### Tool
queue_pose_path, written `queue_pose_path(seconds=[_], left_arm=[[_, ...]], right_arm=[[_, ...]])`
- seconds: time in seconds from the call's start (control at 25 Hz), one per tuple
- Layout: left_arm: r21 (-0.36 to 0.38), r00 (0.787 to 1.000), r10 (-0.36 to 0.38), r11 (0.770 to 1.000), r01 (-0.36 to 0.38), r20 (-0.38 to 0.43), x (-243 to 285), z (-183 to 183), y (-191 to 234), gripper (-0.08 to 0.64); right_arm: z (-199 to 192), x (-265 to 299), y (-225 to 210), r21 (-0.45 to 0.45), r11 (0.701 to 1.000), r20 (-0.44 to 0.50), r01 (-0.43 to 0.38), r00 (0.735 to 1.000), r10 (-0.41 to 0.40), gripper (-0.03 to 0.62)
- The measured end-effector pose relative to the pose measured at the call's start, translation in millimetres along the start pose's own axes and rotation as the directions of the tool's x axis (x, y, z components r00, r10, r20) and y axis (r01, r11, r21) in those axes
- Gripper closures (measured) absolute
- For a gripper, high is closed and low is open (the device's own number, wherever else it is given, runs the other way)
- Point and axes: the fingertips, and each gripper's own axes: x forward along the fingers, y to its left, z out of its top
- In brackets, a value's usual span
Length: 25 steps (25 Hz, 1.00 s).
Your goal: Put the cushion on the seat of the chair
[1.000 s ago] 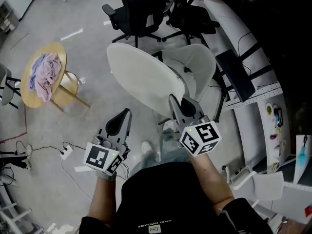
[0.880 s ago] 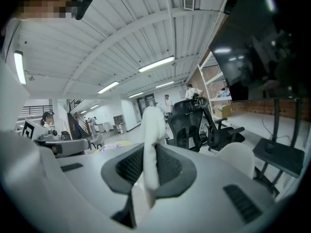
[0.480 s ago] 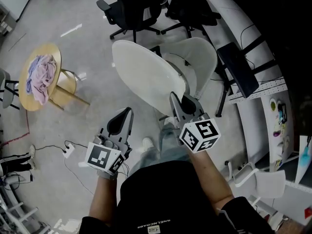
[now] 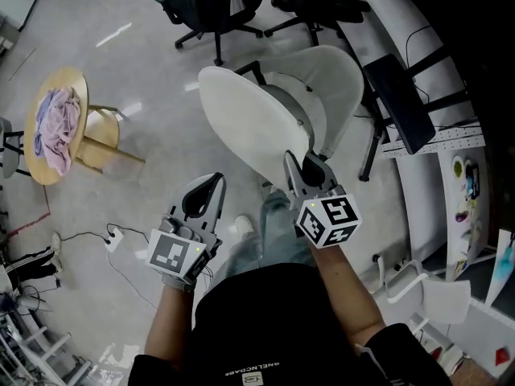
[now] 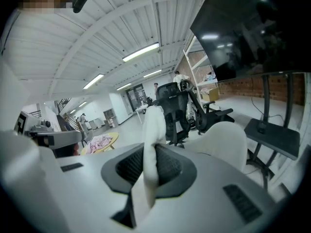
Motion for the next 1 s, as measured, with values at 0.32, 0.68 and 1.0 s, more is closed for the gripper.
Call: queue_pose_path(seconds=[0.32,0.68,1.0], left_arm=[[-0.004,0.996,-0.021,1.0,0.02,-0.083,47,-26,11,0.548],[-0.03,0.99,-0.016,0.999,0.012,-0.14,87,-49,29,0.548],[-0.05,0.985,0.0,0.999,-0.009,-0.175,113,-56,47,0.548]], right_arm=[[-31,24,-45,0.06,0.997,-0.066,0.054,0.997,-0.05,0.54],[-58,55,-101,0.107,0.986,-0.126,0.125,0.986,-0.112,0.54],[-76,95,-129,0.127,0.983,-0.167,0.132,0.98,-0.11,0.54]])
